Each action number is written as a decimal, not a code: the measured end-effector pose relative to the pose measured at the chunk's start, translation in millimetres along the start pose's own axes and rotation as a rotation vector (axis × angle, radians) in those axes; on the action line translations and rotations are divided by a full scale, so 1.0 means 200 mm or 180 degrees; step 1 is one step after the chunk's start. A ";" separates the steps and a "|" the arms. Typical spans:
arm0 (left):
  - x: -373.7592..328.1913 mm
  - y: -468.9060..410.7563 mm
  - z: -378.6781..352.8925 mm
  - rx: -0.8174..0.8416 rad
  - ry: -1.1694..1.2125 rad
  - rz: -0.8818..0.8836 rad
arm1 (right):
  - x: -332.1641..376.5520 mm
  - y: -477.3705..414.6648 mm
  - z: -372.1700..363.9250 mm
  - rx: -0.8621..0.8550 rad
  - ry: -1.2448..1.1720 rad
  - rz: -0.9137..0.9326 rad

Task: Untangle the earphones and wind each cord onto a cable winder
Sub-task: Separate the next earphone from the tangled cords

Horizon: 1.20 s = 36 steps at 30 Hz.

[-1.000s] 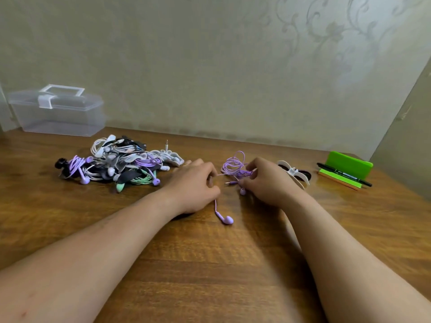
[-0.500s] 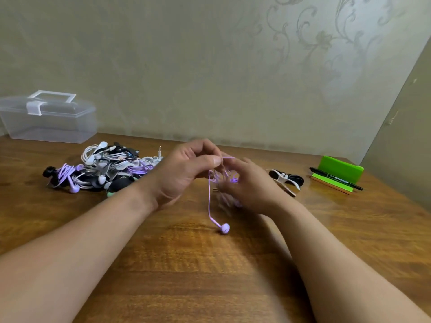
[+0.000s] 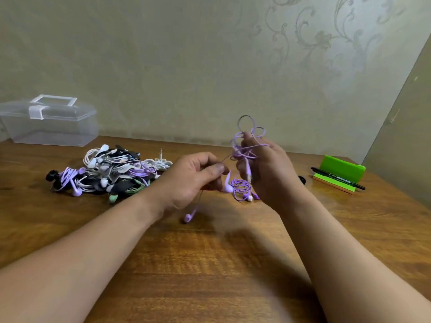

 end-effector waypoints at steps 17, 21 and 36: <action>0.04 0.00 0.00 -0.0162 0.0566 0.0386 | -0.05 -0.02 -0.02 0.0471 0.0010 0.0042; 0.05 0.00 0.04 -0.0380 0.0313 0.0261 | -0.08 -0.01 -0.04 0.0539 0.0579 -0.0005; 0.06 0.02 0.04 -0.0277 0.1253 0.0706 | -0.09 -0.01 -0.05 0.0550 0.0726 0.0045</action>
Point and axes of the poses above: each hand's wrist, its own y-axis away from the middle knuckle, its own z-axis out of the back of the hand, x = y × z, the point moved 7 cm from there along -y, towards the middle knuckle
